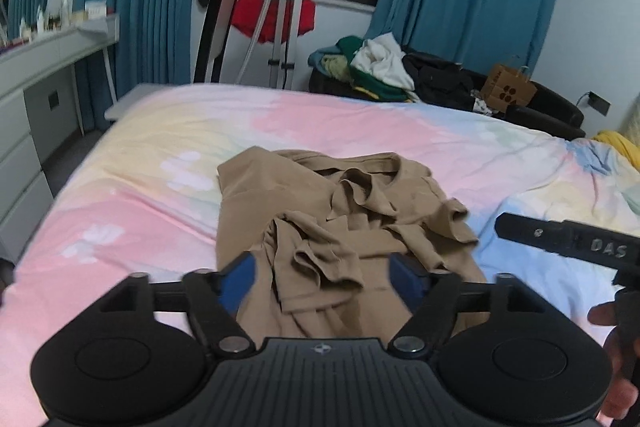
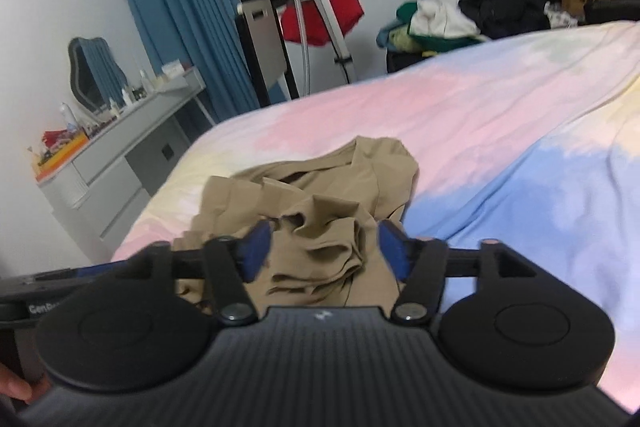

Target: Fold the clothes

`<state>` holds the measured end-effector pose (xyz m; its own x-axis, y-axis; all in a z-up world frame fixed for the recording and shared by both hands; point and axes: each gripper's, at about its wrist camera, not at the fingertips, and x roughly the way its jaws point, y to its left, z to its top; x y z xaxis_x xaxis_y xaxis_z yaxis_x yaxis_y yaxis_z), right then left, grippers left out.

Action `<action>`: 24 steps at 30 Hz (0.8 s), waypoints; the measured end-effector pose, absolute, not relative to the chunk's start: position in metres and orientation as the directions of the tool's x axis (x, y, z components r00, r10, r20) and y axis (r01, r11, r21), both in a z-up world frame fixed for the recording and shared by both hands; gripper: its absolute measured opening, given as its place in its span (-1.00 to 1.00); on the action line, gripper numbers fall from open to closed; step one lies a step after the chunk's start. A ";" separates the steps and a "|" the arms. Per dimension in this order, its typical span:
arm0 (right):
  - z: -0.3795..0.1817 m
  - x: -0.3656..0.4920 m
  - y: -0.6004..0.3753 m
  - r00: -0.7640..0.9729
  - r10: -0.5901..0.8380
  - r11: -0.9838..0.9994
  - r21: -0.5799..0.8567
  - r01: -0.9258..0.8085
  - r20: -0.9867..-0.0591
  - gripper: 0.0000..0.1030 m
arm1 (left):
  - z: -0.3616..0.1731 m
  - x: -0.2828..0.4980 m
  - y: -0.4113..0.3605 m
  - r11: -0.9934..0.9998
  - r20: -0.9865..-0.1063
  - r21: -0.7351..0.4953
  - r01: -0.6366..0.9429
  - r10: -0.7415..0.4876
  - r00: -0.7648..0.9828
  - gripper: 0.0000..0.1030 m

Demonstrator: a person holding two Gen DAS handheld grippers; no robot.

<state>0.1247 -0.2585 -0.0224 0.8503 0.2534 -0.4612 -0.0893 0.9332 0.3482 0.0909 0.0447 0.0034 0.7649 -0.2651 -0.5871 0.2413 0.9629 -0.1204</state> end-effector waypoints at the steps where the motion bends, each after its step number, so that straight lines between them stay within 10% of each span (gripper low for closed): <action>1: -0.018 0.115 -0.258 0.857 0.250 0.934 0.346 -0.091 -0.451 0.40 | 0.007 0.082 0.045 0.961 -0.585 -0.113 0.252 -0.270 0.765 0.70; 8: -0.011 0.076 -0.264 0.850 0.290 0.902 0.423 -0.088 -0.441 0.57 | 0.006 0.049 0.066 0.905 -0.605 -0.351 0.243 -0.416 0.679 0.95; 15: -0.067 0.094 -0.296 0.697 0.569 0.543 0.836 0.080 -0.436 0.61 | -0.055 0.074 0.098 0.754 -0.690 -0.655 -0.052 -0.568 0.450 0.87; 24: -0.115 0.088 -0.267 0.555 0.700 0.370 0.893 0.255 -0.449 0.60 | -0.095 0.086 0.117 0.634 -0.676 -0.728 -0.260 -0.601 0.427 0.73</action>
<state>0.0879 -0.2674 -0.1153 0.5549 0.7004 -0.4489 0.2551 0.3703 0.8932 0.0856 0.1168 -0.0951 0.4267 -0.6011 -0.6757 -0.2597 0.6342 -0.7283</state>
